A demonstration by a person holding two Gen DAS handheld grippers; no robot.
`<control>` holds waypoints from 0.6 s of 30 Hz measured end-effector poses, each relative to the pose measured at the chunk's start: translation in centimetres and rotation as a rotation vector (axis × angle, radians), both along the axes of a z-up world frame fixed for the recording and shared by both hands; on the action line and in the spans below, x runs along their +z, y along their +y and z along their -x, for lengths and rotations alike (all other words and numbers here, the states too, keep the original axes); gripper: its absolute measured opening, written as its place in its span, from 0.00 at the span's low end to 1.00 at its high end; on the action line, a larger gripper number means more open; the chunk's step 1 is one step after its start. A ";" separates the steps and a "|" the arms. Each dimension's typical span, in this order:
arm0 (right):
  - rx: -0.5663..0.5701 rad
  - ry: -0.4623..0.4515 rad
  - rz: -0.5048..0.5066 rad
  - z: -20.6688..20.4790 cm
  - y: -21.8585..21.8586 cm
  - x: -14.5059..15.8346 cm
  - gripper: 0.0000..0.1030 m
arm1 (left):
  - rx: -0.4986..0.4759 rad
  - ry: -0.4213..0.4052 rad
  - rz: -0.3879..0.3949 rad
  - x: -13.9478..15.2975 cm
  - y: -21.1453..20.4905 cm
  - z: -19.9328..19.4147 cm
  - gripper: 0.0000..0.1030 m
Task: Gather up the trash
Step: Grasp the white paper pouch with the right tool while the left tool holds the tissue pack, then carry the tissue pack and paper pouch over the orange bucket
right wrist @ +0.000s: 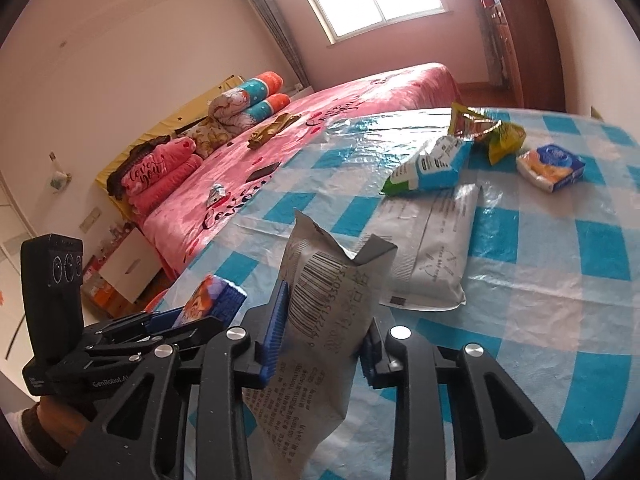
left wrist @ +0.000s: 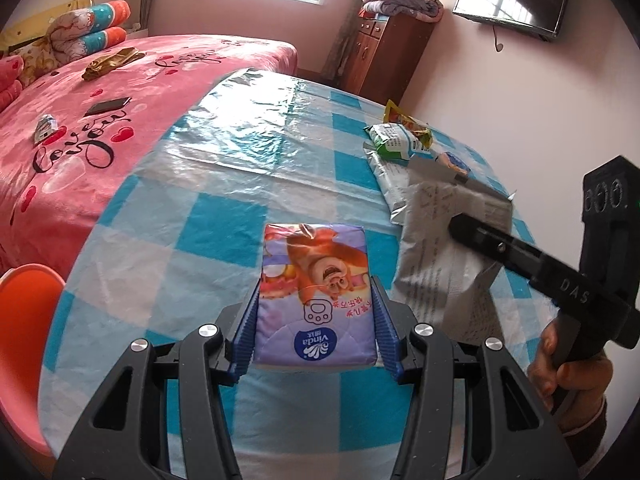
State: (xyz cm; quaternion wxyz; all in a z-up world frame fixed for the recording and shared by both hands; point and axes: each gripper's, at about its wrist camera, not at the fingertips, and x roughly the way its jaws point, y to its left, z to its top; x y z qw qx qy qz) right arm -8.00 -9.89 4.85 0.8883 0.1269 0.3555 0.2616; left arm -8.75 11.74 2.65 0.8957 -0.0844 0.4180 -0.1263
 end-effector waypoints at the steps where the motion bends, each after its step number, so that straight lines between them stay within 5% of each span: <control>1: -0.002 -0.007 0.008 0.2 0.2 0.3 0.29 | 0.000 -0.001 -0.001 0.0 0.2 0.2 0.51; 18: 0.036 -0.046 0.068 1.6 5.7 4.1 0.25 | 0.040 -0.088 -0.016 2.4 5.8 3.1 0.51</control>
